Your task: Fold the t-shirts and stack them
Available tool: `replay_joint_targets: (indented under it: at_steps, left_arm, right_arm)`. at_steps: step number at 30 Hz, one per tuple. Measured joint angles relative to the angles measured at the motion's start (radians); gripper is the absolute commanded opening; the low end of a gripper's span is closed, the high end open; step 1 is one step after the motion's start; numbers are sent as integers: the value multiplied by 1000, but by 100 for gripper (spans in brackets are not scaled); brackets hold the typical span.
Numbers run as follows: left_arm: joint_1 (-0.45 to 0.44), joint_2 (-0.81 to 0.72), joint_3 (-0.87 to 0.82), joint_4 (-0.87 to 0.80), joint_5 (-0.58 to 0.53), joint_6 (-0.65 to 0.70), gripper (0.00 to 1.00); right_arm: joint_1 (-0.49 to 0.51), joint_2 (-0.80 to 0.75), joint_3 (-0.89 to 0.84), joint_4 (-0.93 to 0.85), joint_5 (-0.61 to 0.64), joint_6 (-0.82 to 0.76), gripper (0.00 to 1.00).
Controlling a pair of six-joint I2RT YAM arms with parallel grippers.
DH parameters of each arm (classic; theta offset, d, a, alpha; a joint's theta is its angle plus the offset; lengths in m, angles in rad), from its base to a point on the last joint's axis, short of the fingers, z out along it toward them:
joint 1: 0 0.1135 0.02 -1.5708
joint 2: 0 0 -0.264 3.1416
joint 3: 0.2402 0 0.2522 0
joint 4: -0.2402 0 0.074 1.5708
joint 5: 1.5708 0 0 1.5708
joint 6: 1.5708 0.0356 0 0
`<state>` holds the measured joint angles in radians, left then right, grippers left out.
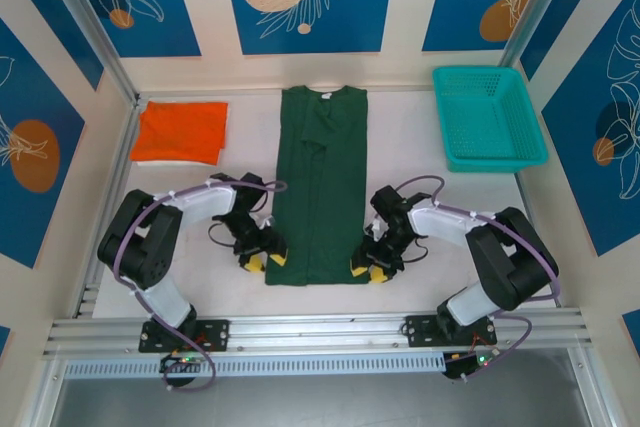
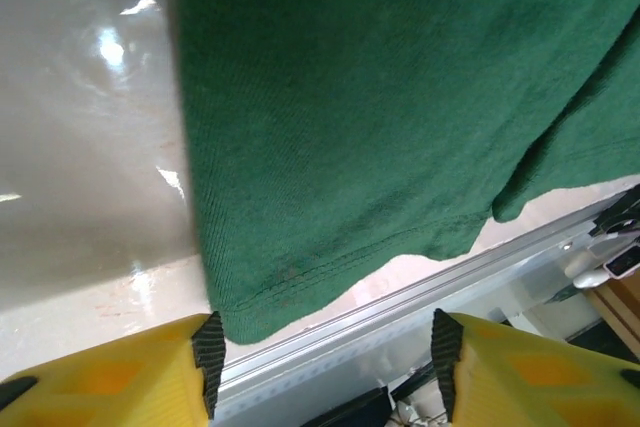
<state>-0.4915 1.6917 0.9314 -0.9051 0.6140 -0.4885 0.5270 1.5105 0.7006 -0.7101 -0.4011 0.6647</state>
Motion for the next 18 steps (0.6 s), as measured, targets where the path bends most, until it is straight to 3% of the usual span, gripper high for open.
replay_joint_targets:
  at_steps: [2, 5, 9, 11, 13, 15, 18]
  left_arm:
    - [0, 3, -13, 18, 13, -13, 33]
    - [-2, 19, -31, 38, 22, -28, 27]
    - [-3, 39, -37, 50, 22, -35, 4]
    - [-5, 48, -37, 54, 21, -33, 1]
    - [-9, 58, -37, 51, 16, -32, 5]
    - [-11, 62, -36, 43, 8, -24, 22]
    - [-13, 62, -21, 4, -12, -3, 40]
  right_arm:
    - [5, 24, 0, 13, 0, 2, 32]
    - [13, 53, -2, 25, 1, 16, 18]
    - [21, 47, -23, 49, 0, 37, 5]
    - [21, 24, -39, 58, 2, 50, 1]
    - [22, -6, -60, 61, 8, 61, 0]
    - [22, -38, -82, 59, 12, 76, 0]
    - [22, -80, -109, 47, 15, 98, 0]
